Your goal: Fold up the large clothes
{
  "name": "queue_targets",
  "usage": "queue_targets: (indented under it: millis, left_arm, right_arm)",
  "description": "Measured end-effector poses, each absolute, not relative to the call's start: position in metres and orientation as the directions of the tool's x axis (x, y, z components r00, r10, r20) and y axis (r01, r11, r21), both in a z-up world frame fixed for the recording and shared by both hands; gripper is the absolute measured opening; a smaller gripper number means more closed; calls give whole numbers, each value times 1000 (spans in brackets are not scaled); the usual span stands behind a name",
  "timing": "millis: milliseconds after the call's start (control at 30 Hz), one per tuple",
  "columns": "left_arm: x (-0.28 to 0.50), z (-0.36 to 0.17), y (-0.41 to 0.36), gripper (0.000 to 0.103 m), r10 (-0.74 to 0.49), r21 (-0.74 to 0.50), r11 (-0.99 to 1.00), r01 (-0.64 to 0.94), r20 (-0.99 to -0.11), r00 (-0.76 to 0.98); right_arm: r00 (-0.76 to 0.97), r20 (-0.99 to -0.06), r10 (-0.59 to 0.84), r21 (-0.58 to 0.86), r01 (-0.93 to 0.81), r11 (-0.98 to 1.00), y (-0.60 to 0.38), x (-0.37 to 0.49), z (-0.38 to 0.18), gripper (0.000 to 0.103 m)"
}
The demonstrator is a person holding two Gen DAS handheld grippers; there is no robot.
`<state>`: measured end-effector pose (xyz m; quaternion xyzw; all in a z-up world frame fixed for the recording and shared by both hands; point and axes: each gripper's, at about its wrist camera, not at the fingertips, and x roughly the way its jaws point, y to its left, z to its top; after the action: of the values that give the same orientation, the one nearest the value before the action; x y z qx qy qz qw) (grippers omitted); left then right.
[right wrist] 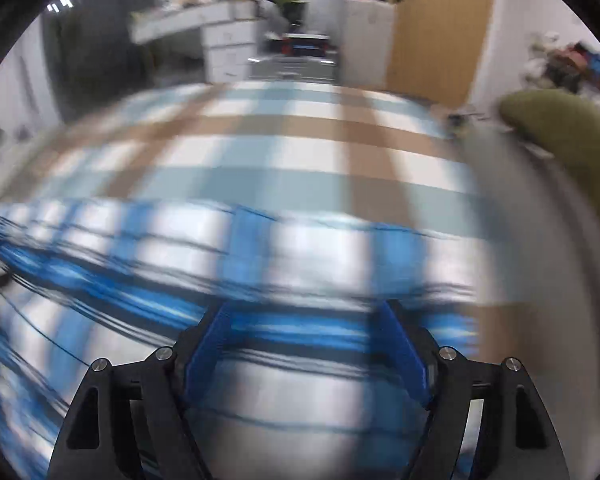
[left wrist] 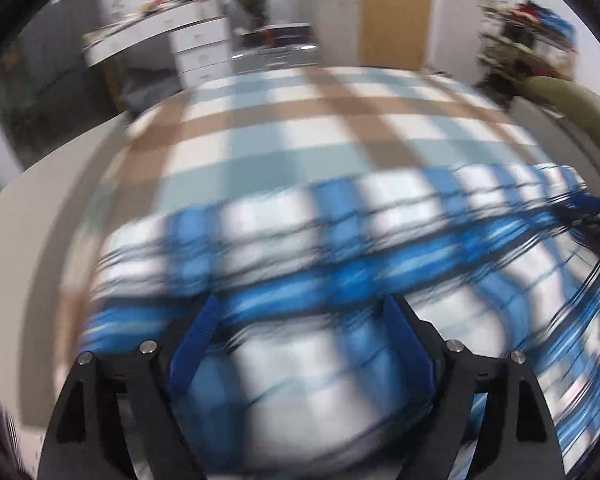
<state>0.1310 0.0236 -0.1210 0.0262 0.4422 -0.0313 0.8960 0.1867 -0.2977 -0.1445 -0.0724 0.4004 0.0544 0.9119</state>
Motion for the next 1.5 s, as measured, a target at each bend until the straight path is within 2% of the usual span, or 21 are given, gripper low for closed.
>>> queue_targets:
  millis: [133,200,300,333,400,467,600,733,900,967,1033,1100,1233,1300,1367,1433,1500]
  left_arm:
    - [100,-106,30,81,-22,8,999,45,-775,631]
    - [90,-90,9,82,-77,-11,995,104,-746,662]
    - [93,-85,-27,82,-190,-51,973,223,-724,663]
    - [98,-90,-34,82,-209,-56,967,249,-736,644]
    - [109,-110,-42,82,-213,-64,963,261,-773,598]
    - [112,-125,-36,81,-192,-65,969,236,-800,568]
    - [87,-120,-12,81,-225,-92,965,247,-777,588]
    - [73,-114,6,81,-205,-120,976,182,-788,580]
    - [81,-90,-2,82,-202,-125,979,163,-730,653]
    - [97,-98,-1,82,-173,-120,985,125,-751,637]
    - [107,-113,6,81,-138,-113,990,78,-798,587]
    - [99,-123,19,82,-123,-107,992,62,-813,569]
    - [69,-117,39,82,-91,-75,996,51,-802,591]
    - [56,-109,50,82,-70,-75,997,17,-788,611]
    - [54,-98,60,82,-53,-89,996,-23,-759,649]
    - [59,-89,68,82,3,-76,993,-85,-733,680]
    - [78,-88,78,82,27,-88,987,-132,-728,685]
  right_arm:
    - [662,-747,66,-26,-127,992,-316,173,-136,81]
    - [677,-730,95,-14,-153,988,-301,165,-124,81]
    - [661,-693,288,116,-291,949,-265,155,-110,81]
    - [626,-691,362,153,-363,919,-250,152,-112,81]
    - [557,-719,415,164,-445,880,-227,150,-124,81]
    - [533,-767,356,106,-442,891,-221,149,-143,80]
    - [582,-749,317,62,-414,908,-257,137,-149,80]
    - [605,-768,208,30,-291,956,-296,134,-148,81]
    - [629,-724,283,80,-332,940,-281,128,-127,81]
    - [604,-734,309,73,-383,921,-260,134,-131,82]
    - [579,-770,267,40,-373,927,-253,142,-144,82]
    - [579,-773,258,68,-329,942,-271,144,-149,82]
    - [610,-785,109,-5,-182,983,-318,139,-145,82]
    - [631,-768,113,27,-144,989,-337,134,-136,82]
    - [688,-712,137,85,-110,990,-354,131,-120,82]
    - [730,-676,95,115,-22,993,-366,140,-112,82]
    - [709,-699,89,160,35,986,-373,160,-116,82]
